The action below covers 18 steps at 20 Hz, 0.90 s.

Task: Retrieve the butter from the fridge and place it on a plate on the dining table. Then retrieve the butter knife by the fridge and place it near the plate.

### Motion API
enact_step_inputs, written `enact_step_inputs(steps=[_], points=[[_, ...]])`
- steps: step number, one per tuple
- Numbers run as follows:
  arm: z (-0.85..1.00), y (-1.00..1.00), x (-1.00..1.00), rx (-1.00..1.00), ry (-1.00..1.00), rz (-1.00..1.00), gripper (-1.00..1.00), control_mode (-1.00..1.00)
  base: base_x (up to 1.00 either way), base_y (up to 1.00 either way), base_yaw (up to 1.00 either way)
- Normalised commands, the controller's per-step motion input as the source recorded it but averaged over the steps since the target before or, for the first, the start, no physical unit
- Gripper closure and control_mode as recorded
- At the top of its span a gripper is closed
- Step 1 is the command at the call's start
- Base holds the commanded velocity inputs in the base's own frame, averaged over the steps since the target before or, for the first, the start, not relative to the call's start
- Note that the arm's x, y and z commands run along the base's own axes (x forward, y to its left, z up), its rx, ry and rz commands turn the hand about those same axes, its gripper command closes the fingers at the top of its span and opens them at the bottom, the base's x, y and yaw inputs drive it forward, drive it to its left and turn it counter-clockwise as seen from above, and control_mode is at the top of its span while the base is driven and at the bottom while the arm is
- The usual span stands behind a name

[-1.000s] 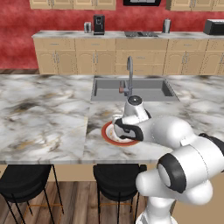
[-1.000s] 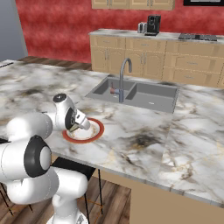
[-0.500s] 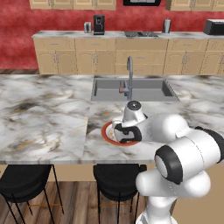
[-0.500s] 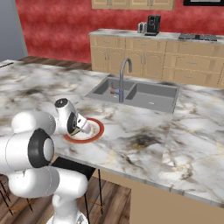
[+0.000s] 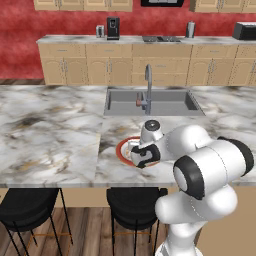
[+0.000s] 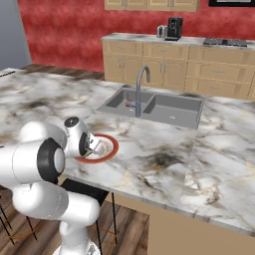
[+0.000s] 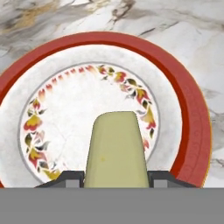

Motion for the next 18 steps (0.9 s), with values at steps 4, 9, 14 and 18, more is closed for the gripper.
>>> enact_step_inputs(steps=[4, 9, 14, 18], points=[[-0.04, 0.00, 0.09, 0.00, 0.00, 0.00, 1.00, -1.00, 0.00, 0.00, 0.00], [0.00, 0.00, 0.16, 0.00, 0.00, 0.00, 1.00, -1.00, 0.00, 0.00, 0.00], [0.00, 0.00, 0.22, 0.00, 0.00, 0.00, 1.00, -1.00, 0.00, 0.00, 0.00], [-0.11, 0.00, 0.08, 0.00, 0.00, 0.00, 1.00, -1.00, 0.00, 0.00, 0.00]])
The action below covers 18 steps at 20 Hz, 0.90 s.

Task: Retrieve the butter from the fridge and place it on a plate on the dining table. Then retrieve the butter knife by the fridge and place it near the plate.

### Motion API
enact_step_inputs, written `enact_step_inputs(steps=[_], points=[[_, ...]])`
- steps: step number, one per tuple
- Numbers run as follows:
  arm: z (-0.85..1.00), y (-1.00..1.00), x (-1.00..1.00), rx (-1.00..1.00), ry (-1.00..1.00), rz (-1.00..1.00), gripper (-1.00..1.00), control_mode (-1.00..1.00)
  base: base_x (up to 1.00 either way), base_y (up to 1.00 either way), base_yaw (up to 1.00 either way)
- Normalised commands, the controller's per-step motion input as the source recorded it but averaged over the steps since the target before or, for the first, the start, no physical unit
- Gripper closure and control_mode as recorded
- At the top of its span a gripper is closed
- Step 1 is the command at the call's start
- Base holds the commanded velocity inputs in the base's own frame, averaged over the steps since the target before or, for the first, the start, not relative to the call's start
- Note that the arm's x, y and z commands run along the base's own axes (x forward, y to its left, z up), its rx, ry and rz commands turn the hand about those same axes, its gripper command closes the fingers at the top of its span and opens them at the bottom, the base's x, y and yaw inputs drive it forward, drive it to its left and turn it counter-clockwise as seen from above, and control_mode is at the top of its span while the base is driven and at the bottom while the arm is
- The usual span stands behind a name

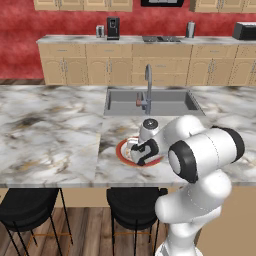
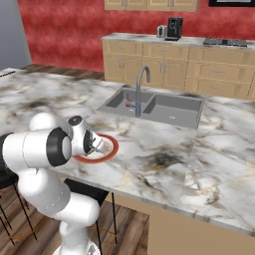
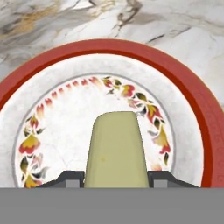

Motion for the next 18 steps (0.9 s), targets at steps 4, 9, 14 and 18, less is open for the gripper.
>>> enact_step_inputs(steps=[4, 9, 14, 18], points=[[-0.27, 0.00, 0.00, 0.02, 0.00, 0.00, 1.00, -1.00, 0.00, 0.00, 0.00], [-0.17, 0.00, 0.00, 0.01, 0.00, 0.00, 1.00, -1.00, 0.00, 0.00, 0.00], [-0.06, 0.00, 0.05, 0.00, 0.00, 0.00, 1.00, -1.00, 0.00, 0.00, 0.00], [0.00, 0.00, 0.08, 0.00, 0.00, 0.00, 1.00, -1.00, 0.00, 0.00, 0.00]])
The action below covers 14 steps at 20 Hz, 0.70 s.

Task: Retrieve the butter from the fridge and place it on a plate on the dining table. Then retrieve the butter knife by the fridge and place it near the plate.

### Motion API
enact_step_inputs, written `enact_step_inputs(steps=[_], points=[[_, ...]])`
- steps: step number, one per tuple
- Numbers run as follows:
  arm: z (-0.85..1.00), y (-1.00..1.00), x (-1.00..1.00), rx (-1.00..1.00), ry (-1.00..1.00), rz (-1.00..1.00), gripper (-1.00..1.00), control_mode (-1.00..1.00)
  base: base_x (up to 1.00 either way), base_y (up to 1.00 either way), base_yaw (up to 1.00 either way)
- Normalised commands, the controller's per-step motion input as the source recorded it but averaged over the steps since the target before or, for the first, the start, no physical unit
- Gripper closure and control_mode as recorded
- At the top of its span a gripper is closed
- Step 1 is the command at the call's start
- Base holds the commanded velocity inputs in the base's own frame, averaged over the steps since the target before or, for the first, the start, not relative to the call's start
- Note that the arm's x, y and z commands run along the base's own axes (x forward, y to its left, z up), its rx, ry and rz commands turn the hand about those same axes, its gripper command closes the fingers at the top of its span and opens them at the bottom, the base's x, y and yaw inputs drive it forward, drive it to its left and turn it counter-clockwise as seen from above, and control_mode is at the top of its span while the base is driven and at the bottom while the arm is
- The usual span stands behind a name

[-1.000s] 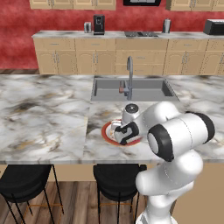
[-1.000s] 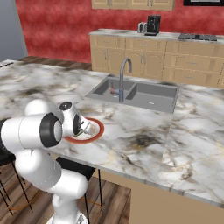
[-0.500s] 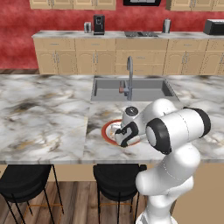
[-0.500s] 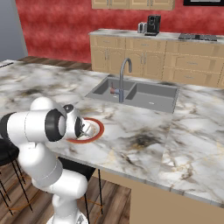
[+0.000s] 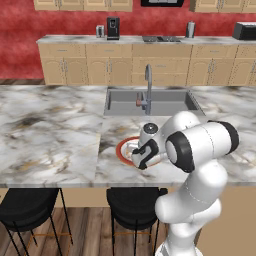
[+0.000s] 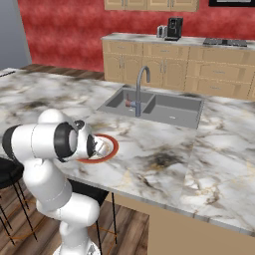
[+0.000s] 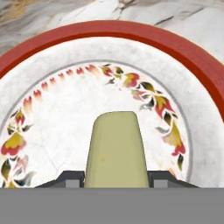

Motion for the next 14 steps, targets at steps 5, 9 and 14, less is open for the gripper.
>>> enact_step_inputs(steps=[5, 9, 14], points=[[0.00, 0.00, 0.28, 0.00, 0.00, 0.00, 1.00, -1.00, 0.00, 0.00, 0.00], [0.00, 0.00, 0.32, 0.00, 0.00, 0.00, 1.00, -1.00, 0.00, 0.00, 0.00], [-0.12, 0.00, 0.19, 0.00, 0.01, 0.00, 1.00, -1.00, 0.00, 0.00, 0.00]])
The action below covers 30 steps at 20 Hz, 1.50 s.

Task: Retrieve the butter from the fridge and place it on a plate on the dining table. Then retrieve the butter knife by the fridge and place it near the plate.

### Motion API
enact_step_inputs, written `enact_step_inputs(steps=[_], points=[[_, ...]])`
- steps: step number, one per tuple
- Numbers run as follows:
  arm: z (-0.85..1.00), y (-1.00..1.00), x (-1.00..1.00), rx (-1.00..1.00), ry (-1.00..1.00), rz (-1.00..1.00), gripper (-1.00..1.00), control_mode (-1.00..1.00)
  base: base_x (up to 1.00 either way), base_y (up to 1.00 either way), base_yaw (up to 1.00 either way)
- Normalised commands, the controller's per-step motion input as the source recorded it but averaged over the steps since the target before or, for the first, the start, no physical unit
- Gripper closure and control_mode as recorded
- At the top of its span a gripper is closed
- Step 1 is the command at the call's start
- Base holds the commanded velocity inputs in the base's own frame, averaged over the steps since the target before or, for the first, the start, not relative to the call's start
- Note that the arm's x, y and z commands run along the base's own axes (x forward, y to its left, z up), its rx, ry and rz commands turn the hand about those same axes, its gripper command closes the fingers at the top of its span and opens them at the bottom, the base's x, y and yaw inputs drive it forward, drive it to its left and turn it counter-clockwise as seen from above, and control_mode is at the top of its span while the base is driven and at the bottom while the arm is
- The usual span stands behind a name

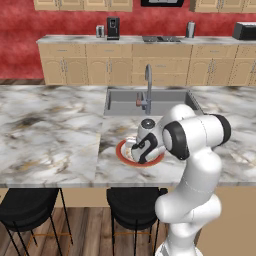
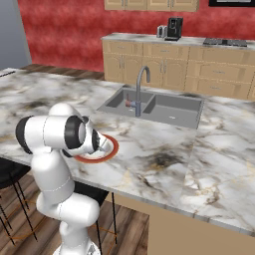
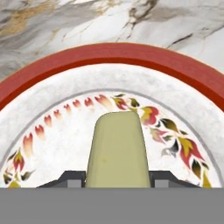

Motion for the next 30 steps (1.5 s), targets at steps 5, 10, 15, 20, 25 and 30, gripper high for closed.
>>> enact_step_inputs(steps=[5, 10, 15, 20, 25, 30], points=[[-0.17, 0.00, 0.13, 0.02, 0.02, 0.00, 1.00, -1.00, 0.00, 0.00, 0.00], [-0.21, 0.00, 0.11, 0.04, 0.05, 0.00, 1.00, -1.00, 0.00, 0.00, 0.00], [-0.20, 0.00, 0.04, 0.05, 0.04, 0.00, -1.00, -1.00, 0.00, 0.00, 0.00], [-0.08, 0.00, 0.01, 0.02, 0.00, 0.00, -1.00, -1.00, 0.00, 0.00, 0.00], [0.00, 0.00, 0.00, 0.00, 0.00, 0.00, -1.00, -1.00, 0.00, 0.00, 0.00], [0.08, 0.00, 0.00, 0.00, 0.01, 0.00, -1.00, -1.00, 0.00, 0.00, 0.00]])
